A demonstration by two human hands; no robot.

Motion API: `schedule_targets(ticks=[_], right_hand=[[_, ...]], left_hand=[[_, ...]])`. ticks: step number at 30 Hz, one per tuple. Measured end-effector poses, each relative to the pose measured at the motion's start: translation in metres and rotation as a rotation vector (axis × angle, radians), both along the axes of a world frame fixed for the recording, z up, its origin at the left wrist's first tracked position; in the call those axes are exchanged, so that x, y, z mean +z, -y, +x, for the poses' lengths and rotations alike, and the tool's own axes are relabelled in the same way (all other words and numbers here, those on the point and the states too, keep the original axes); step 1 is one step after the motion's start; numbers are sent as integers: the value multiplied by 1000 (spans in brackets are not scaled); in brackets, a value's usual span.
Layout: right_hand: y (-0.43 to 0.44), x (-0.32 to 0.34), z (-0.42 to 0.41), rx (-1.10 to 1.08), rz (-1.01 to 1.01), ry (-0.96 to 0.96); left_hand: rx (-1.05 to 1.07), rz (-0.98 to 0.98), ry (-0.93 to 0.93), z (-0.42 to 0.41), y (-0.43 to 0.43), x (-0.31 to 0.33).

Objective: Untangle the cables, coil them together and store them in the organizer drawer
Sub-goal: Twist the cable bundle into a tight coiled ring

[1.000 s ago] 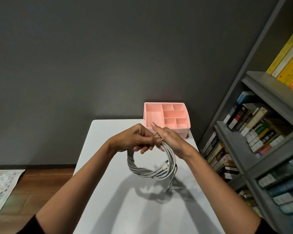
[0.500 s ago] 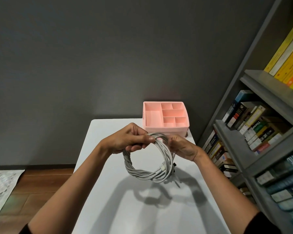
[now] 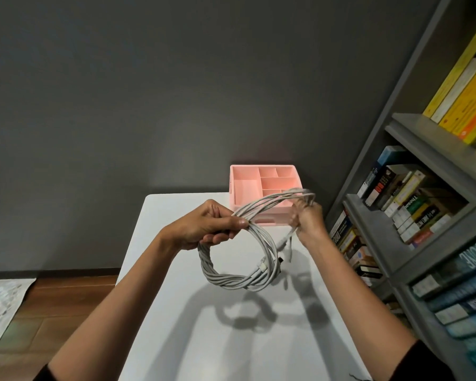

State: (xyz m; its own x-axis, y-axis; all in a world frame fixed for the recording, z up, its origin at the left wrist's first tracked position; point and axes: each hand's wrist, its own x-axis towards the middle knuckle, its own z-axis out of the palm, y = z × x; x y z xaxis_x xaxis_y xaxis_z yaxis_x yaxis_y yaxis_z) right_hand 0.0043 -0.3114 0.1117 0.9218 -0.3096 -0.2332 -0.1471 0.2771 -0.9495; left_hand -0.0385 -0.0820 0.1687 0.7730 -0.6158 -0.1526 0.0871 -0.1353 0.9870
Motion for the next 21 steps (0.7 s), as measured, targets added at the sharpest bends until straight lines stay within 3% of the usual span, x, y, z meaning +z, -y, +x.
schedule_targets(ticks=[5, 10, 13, 16, 21], right_hand=[[-20, 44, 4, 77, 563, -39], [-42, 42, -5, 143, 677, -214], [-49, 36, -6, 351, 774, -282], [-52, 42, -7, 601, 608, -317], [-38, 68, -8, 714, 503, -236]], left_hand=[[-3, 37, 35, 0, 8, 3], [5, 57, 69, 3, 6, 11], [0, 54, 106, 1, 9, 14], [13, 14, 150, -1, 11, 19], [78, 11, 202, -1, 6, 18]])
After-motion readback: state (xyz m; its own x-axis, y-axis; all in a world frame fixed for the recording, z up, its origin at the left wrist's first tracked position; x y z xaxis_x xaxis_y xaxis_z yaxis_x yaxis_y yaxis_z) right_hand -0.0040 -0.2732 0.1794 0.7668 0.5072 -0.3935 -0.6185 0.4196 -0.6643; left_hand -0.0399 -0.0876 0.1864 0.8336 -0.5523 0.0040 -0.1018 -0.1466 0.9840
